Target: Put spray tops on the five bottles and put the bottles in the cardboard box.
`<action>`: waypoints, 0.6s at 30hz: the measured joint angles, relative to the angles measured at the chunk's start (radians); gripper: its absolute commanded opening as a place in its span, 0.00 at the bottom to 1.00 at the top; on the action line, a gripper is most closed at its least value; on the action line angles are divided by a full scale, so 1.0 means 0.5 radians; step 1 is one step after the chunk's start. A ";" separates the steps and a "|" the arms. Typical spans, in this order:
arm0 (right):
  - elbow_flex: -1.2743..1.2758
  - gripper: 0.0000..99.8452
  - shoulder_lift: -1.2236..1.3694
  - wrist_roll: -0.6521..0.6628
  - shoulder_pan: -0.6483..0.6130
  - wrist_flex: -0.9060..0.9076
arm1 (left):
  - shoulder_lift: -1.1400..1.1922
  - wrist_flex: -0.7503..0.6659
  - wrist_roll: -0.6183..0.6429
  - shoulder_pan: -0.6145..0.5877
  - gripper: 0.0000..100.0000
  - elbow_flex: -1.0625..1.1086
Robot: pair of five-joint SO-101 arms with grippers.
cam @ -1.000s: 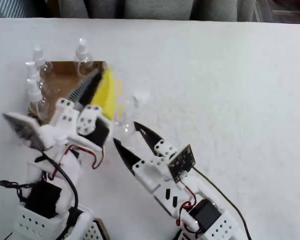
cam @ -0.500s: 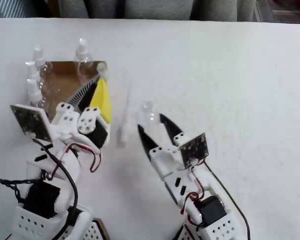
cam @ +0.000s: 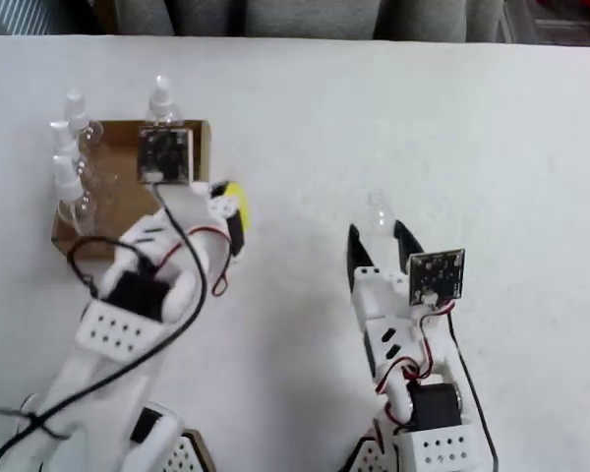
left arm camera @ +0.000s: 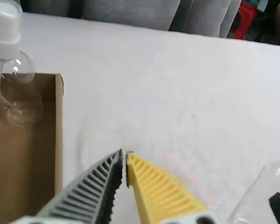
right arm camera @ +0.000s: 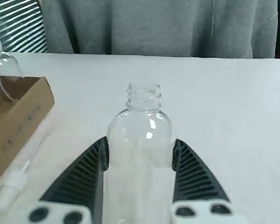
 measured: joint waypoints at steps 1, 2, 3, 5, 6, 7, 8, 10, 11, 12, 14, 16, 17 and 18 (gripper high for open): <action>0.000 0.02 0.000 0.000 0.009 0.018 | 0.089 0.000 0.000 0.000 0.02 -0.031; 0.000 0.02 0.000 0.000 0.009 0.031 | 0.175 0.000 0.000 0.000 0.02 -0.064; 0.000 0.02 0.000 0.000 0.003 0.046 | 0.267 -0.015 0.000 0.006 0.02 -0.092; 0.000 0.02 0.000 0.000 0.003 0.083 | 0.433 -0.068 0.000 0.021 0.02 -0.138; 0.000 0.02 0.000 0.000 0.003 0.110 | 0.512 -0.098 0.000 0.025 0.02 -0.153; 0.000 0.02 0.000 0.000 0.003 0.138 | 0.586 -0.129 -0.003 0.025 0.02 -0.166; 0.000 0.02 0.000 0.000 0.003 0.172 | 0.651 -0.163 -0.003 0.025 0.02 -0.172; 0.000 0.02 0.000 0.000 0.003 0.236 | 0.770 -0.227 0.000 0.021 0.02 -0.172; 0.000 0.02 0.000 0.000 0.003 0.267 | 0.822 -0.255 0.000 0.021 0.02 -0.172; 0.000 0.02 0.000 0.000 0.003 0.279 | 0.875 -0.276 0.000 0.021 0.02 -0.172; 0.000 0.02 0.000 0.000 0.003 0.282 | 0.967 -0.322 0.000 0.021 0.02 -0.172; 0.000 0.02 0.000 0.000 0.003 0.295 | 1.037 -0.368 0.000 0.021 0.03 -0.172; 0.000 0.02 0.000 0.000 0.003 0.304 | 1.071 -0.390 0.000 0.021 0.03 -0.172; 0.000 0.02 0.000 0.000 0.003 0.310 | 1.105 -0.411 0.000 0.021 0.05 -0.172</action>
